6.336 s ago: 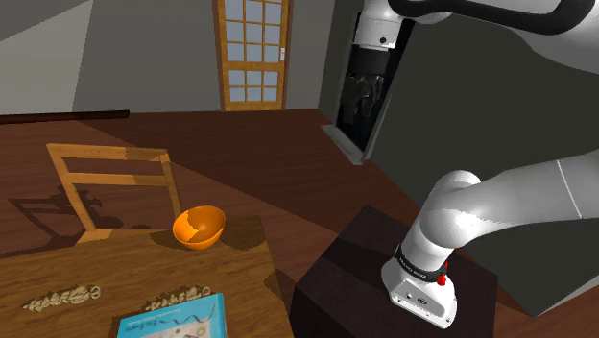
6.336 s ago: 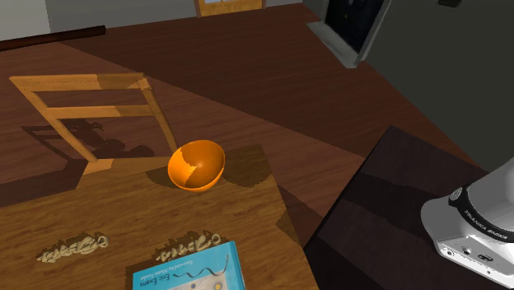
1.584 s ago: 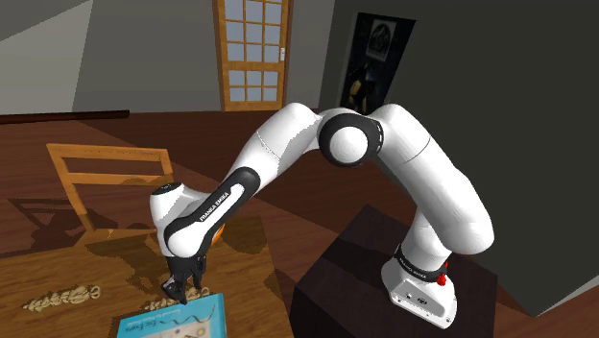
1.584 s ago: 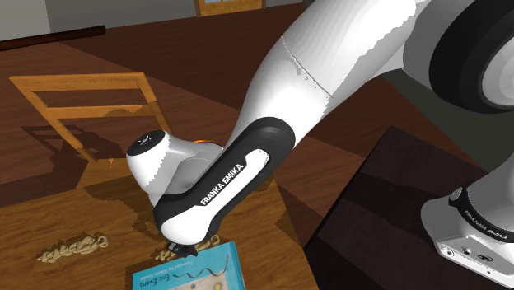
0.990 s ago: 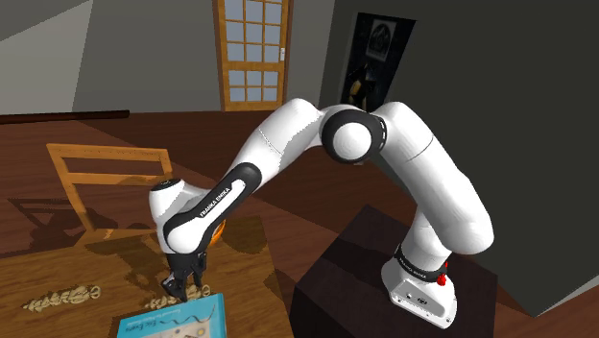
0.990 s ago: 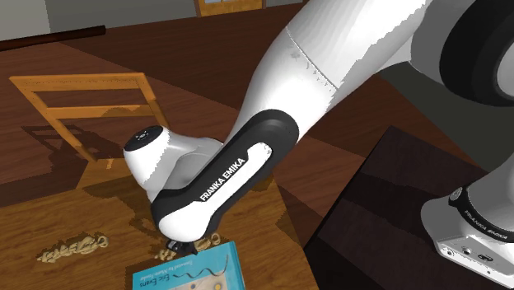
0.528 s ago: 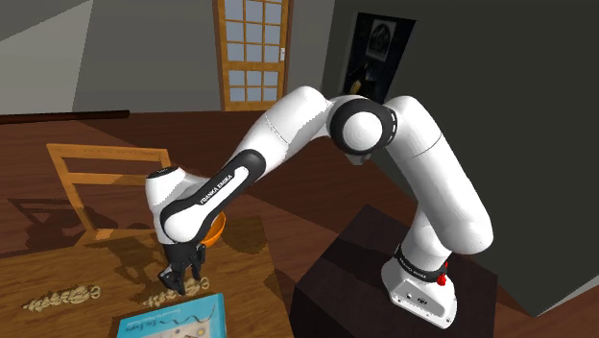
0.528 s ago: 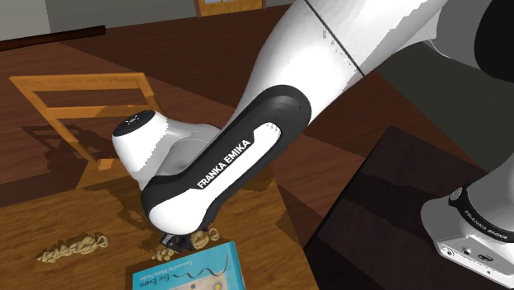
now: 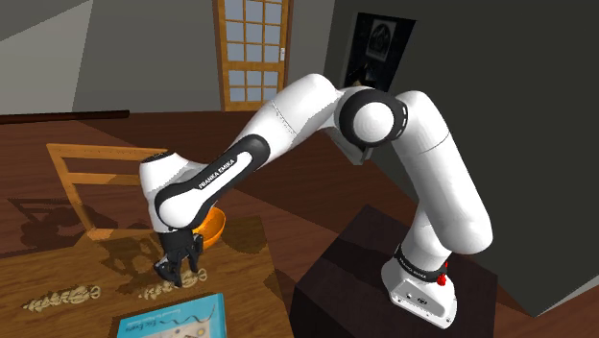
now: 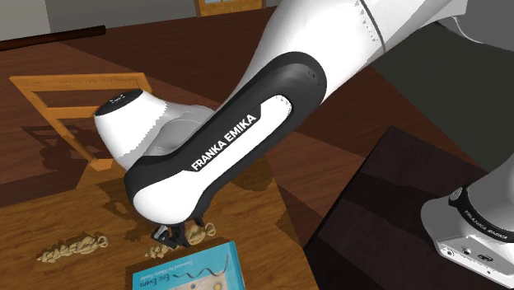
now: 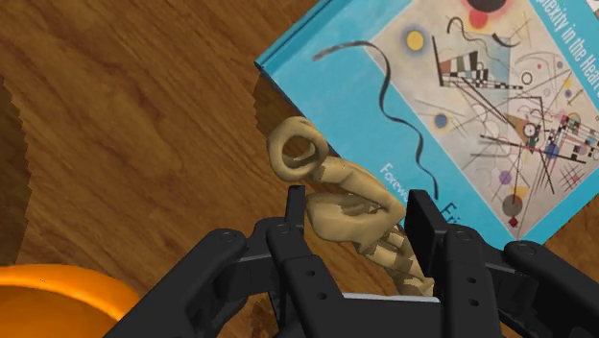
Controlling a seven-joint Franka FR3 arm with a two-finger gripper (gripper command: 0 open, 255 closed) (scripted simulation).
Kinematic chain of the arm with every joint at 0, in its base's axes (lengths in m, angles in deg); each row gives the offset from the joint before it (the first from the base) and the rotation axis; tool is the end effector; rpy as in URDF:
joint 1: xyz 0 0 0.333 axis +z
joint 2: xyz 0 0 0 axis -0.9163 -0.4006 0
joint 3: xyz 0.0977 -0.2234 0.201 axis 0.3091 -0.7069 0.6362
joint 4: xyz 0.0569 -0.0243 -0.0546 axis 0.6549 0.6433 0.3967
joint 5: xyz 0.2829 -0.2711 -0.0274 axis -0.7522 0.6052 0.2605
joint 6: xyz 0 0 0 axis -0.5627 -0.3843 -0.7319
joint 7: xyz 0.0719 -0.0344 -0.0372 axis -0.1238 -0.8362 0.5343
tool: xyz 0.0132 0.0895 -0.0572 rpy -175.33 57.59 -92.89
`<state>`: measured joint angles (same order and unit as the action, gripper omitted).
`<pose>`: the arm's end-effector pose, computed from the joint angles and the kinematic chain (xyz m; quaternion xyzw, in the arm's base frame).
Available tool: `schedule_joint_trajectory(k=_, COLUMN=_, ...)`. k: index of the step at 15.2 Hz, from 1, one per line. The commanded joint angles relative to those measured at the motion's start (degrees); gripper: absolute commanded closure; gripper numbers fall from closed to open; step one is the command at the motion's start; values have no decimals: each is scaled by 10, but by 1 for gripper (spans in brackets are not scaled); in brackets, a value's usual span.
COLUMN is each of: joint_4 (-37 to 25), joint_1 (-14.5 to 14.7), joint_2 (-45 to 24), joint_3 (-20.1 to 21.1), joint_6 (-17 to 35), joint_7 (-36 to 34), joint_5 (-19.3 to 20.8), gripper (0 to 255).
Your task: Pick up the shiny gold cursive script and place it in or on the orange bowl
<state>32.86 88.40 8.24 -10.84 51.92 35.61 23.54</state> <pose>0.5187 0.4339 0.2004 -0.9805 -0.1352 0.1203 0.0769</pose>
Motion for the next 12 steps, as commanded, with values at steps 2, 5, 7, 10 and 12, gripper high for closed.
schedule_joint_trajectory(k=2, joint_4=5, joint_1=-3, joint_2=19, joint_3=4, joint_6=-13, joint_7=-2, joint_5=-4, gripper=255)
schedule_joint_trajectory(k=5, joint_4=5, joint_1=-5, joint_2=34, joint_3=7, joint_6=-28, joint_7=-4, joint_5=-7, gripper=255)
schedule_joint_trajectory(k=7, joint_4=4, joint_1=-7, joint_2=43, joint_3=8, joint_6=-38, joint_7=-5, joint_5=-9, gripper=255)
schedule_joint_trajectory(k=10, joint_4=1, joint_1=-9, joint_2=57, joint_3=11, joint_6=-54, joint_7=-6, joint_5=-11, gripper=255)
schedule_joint_trajectory(k=12, joint_4=-1, joint_1=-10, joint_2=66, joint_3=13, joint_6=-65, joint_7=-7, joint_5=-13, gripper=255)
